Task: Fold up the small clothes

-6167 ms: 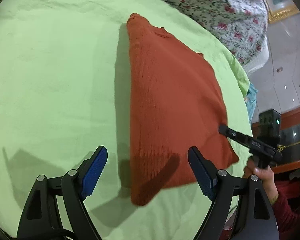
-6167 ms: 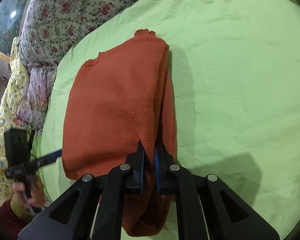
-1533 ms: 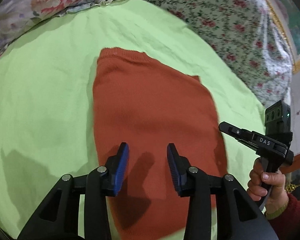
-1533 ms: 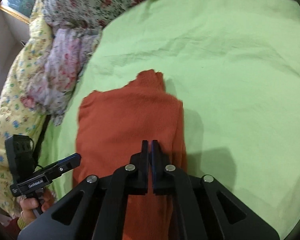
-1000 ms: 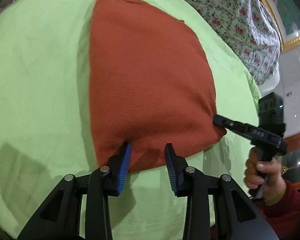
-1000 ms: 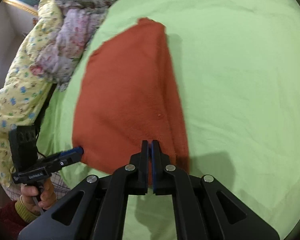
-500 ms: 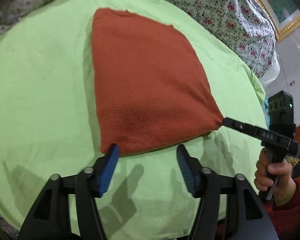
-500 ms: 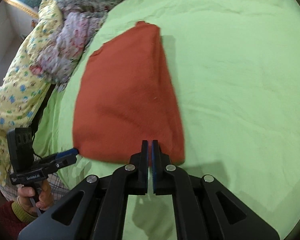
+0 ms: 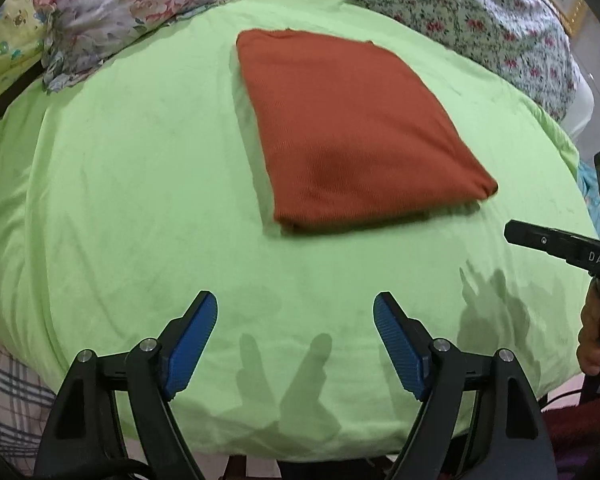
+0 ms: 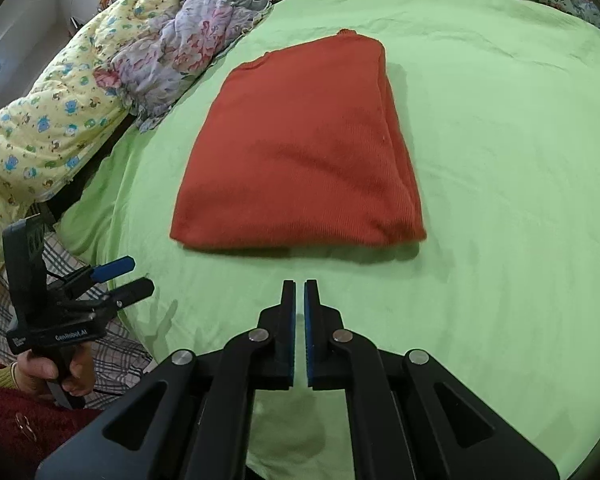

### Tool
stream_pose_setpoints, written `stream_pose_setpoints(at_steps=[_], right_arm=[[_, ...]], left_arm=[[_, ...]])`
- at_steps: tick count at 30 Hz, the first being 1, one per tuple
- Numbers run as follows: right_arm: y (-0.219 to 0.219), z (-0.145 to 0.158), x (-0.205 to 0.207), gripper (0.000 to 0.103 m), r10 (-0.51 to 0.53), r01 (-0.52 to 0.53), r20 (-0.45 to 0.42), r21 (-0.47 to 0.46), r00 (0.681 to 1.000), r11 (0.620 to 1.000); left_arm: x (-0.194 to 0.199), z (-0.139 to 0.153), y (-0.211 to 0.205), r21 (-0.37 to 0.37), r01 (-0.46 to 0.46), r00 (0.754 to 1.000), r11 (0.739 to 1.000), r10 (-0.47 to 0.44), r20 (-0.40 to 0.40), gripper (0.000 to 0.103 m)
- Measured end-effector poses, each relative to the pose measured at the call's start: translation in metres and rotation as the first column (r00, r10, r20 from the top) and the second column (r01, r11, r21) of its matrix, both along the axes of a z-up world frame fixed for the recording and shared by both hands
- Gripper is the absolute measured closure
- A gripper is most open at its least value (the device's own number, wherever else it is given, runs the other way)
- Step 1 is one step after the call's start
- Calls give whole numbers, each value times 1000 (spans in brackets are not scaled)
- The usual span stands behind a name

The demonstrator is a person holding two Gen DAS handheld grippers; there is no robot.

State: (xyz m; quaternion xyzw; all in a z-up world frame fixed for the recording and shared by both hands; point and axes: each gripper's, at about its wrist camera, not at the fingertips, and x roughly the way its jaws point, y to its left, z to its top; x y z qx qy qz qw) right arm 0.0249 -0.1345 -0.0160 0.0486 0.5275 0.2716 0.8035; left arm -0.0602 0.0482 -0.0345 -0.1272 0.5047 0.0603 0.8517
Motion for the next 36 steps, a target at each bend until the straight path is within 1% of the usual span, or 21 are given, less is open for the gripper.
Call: stream_pose_setpoints(at_steps=[2,3,4,6,9,11,14,15,17,19,21,23,28,31,33,36], right_arm=[[0,-3,-7,74,-6,6,1,-14,1000,1000],[0,-3,-9,51,-11,11,7,-20,1000,1000],[-1,-3,-13,40,-26,27,31,-29,999,999],[0,0,-17,38,-37,40,74,-41,997,998],[4,3,-17,38,-22,26,86,-50,996,998],[7,8,-19,37,-18,25,118,-58,993,998],[11,17,-23,30,0,15,176,-85,984,996],[12,19,-25,26,6,12,194,-92,981,996],[14,23,-27,23,19,6,229,-105,973,994],[16,23,-28,19,30,-2,245,-112,969,994],[18,20,-24,18,33,-5,243,-114,970,993],[18,16,-20,18,23,5,241,-116,970,993],[18,11,-7,18,-9,33,234,-97,972,995],[21,7,-2,18,-12,36,223,-102,975,994],[23,5,1,18,-11,32,208,-100,978,994],[26,1,2,18,-5,24,188,-99,982,995]], left_arm=[[-2,-1,-3,12,12,1000,1000,-12,1,22],[-3,0,-4,24,21,1000,1000,-21,1,22],[0,1,-5,33,25,1000,999,-26,2,22],[1,7,-6,65,28,999,997,-29,22,22],[4,19,-6,85,25,998,996,-30,62,21],[7,28,-5,104,4,996,995,-14,91,19],[9,39,-2,102,-10,991,995,-3,135,17],[10,41,-1,105,-17,990,994,1,144,16],[13,42,1,95,-22,988,995,8,152,15],[19,39,3,96,-41,989,994,27,143,14],[25,35,3,99,-47,991,994,34,132,14],[30,30,2,122,-55,991,991,39,132,14],[43,20,-4,152,-38,995,988,24,95,14],[49,13,-9,175,-22,998,984,12,59,14],[52,7,-12,201,-11,1000,980,7,20,14],[52,3,-13,207,-4,1000,978,4,-1,14]])
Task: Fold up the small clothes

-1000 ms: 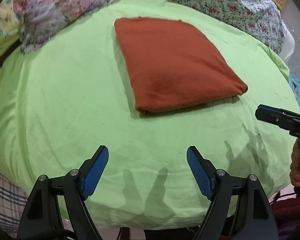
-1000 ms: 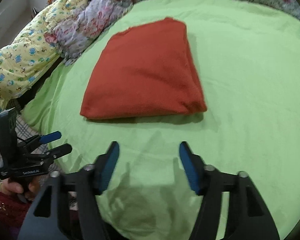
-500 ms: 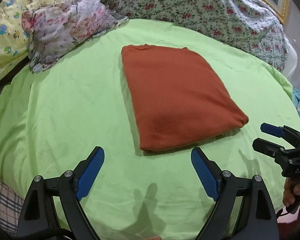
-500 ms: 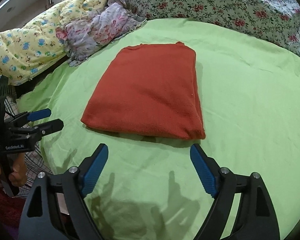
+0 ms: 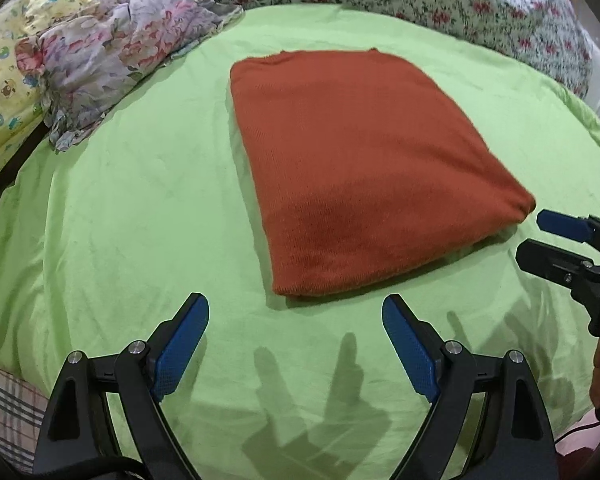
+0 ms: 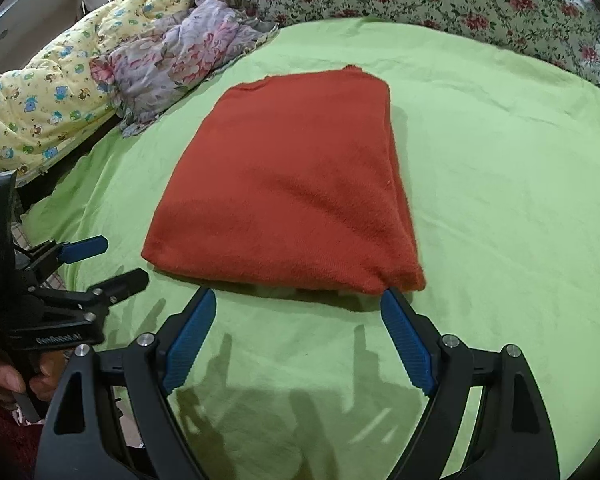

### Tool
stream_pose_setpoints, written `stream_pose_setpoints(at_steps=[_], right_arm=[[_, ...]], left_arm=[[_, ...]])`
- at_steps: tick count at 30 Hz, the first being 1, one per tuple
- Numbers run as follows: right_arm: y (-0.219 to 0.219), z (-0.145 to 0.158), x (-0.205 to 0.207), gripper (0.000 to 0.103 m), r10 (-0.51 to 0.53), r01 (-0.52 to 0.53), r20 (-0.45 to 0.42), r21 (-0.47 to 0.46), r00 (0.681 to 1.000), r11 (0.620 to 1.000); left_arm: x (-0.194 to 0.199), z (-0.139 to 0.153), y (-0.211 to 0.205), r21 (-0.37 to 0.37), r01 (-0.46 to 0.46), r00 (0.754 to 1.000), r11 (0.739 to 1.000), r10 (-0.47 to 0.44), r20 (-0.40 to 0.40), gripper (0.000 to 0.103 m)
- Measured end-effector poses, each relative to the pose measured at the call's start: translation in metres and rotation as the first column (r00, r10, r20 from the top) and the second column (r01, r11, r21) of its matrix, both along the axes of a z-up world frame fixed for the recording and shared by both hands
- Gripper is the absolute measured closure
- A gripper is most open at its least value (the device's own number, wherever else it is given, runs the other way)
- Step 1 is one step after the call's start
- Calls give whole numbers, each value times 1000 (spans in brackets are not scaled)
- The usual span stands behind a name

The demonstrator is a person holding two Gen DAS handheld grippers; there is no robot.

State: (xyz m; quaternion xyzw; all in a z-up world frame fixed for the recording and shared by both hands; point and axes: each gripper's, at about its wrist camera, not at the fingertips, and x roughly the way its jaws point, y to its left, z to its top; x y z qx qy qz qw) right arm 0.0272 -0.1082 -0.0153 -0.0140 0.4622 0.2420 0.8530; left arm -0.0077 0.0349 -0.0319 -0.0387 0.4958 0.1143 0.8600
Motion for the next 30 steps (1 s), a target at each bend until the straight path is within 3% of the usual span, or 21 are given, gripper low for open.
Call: stream_pose_setpoints(at_steps=[17,30], right_arm=[[13,-1,21,18,22,-22,-16,2,1000,1000],[17,-1,32,18,18,-18,-20,1,1000,1000]], left_arm=[[18,10,3,38,-10,1000,999,10,4,14],[29,12,11,13,-33,999,999,33,23,14]])
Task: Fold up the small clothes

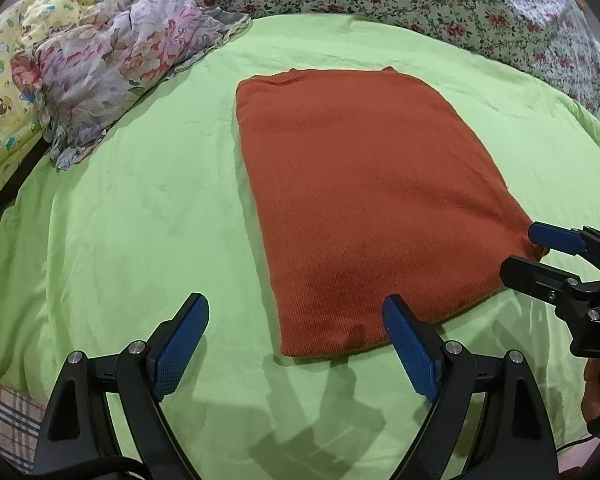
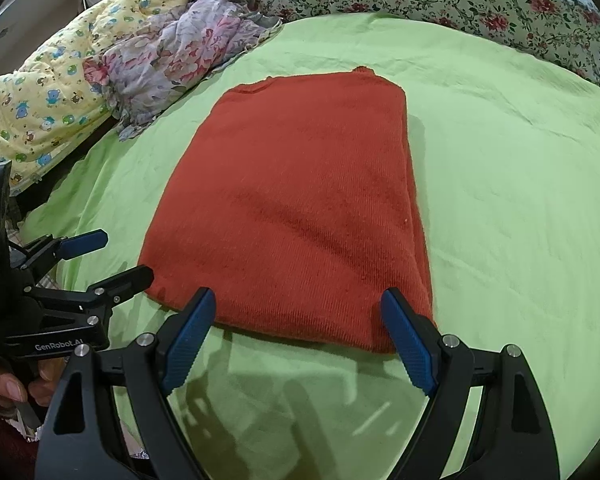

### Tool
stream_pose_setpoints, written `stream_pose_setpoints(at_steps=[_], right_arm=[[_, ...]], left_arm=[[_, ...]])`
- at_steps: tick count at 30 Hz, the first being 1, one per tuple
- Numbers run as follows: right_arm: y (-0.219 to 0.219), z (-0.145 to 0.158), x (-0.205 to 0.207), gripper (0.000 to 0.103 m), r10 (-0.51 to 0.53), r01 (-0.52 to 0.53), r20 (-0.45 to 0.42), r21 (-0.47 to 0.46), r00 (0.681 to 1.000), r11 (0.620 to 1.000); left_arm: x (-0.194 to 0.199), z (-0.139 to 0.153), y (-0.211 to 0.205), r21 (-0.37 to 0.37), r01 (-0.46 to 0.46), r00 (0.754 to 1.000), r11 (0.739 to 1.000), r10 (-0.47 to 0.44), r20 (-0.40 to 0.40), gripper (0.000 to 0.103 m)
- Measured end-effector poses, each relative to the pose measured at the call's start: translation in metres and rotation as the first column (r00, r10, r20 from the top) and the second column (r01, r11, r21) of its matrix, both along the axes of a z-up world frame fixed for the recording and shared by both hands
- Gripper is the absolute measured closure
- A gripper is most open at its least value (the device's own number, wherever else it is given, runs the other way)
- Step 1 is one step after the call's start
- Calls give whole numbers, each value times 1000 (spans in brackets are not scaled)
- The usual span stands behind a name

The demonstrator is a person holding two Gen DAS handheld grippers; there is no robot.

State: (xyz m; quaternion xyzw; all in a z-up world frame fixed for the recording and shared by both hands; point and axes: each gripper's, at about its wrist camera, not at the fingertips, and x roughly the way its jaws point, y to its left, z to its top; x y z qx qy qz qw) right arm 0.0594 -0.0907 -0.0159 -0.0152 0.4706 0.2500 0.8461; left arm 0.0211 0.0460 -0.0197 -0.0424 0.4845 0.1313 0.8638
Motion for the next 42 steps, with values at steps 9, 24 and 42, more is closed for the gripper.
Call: stream_pose_setpoints(at_steps=[9,24,42], right_arm=[[4,0,8,18,5,-5,1,2,1000,1000],[9,0,14,18,8,-8,-8,9,1000,1000],[7,-1,15,18,-9,10,-16,24,1000,1000]], left_arm=[[4,1,5,-11,-6,1000,1000,6,12,14],[9,3,10,-28,-6,1000,1000,6,21,14],[11,5,11,-38,-9,1000,999,10,28,14]])
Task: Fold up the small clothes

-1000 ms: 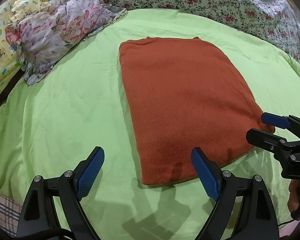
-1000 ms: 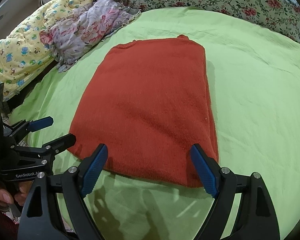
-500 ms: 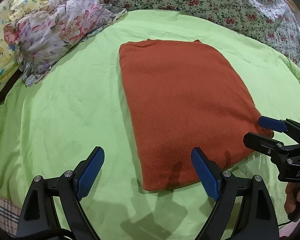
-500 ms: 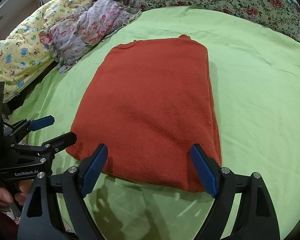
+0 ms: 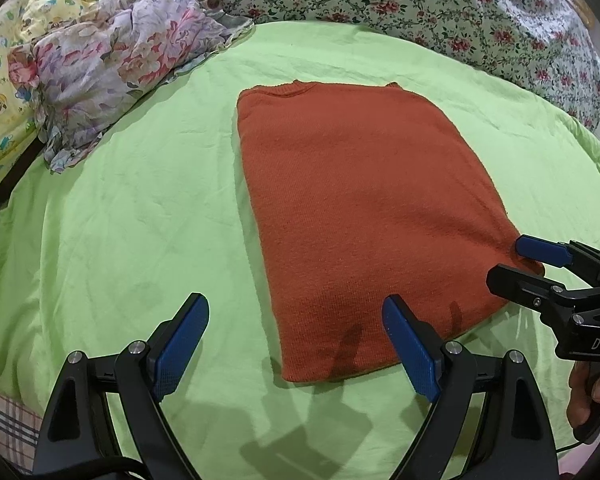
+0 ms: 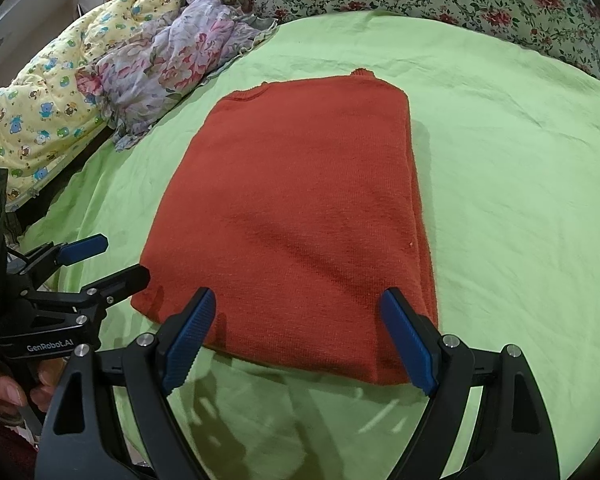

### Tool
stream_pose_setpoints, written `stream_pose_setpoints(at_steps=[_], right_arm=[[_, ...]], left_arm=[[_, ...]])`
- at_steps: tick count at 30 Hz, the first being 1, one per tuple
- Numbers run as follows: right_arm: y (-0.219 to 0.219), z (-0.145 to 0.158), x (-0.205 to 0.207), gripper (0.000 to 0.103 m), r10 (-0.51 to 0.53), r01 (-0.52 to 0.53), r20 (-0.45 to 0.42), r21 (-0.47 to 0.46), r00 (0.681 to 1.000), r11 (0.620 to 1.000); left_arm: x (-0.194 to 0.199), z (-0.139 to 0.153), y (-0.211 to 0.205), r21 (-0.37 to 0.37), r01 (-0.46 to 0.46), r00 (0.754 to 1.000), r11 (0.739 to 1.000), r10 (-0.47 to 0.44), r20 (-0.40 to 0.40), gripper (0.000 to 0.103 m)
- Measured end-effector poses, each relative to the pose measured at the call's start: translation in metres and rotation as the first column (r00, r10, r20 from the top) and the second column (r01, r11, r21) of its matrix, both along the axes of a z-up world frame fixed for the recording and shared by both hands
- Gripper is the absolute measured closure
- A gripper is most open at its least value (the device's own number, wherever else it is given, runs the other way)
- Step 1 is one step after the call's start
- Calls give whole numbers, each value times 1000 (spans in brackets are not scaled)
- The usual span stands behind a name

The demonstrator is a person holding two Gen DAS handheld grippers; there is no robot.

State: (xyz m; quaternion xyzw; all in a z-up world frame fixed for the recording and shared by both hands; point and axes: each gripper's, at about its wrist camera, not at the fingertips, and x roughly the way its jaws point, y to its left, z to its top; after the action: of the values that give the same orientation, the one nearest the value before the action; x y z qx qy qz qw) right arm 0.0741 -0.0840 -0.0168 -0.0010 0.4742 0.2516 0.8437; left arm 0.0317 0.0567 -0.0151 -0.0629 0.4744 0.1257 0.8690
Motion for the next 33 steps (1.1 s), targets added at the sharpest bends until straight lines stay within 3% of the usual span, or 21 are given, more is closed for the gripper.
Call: stream_pose_setpoints(at_steps=[33], right_arm=[[-2,3,3,18,5,-5,2,5,1000,1000]], left_arm=[[3,0,0,-1,4,1000,1000,-4,-14,14]])
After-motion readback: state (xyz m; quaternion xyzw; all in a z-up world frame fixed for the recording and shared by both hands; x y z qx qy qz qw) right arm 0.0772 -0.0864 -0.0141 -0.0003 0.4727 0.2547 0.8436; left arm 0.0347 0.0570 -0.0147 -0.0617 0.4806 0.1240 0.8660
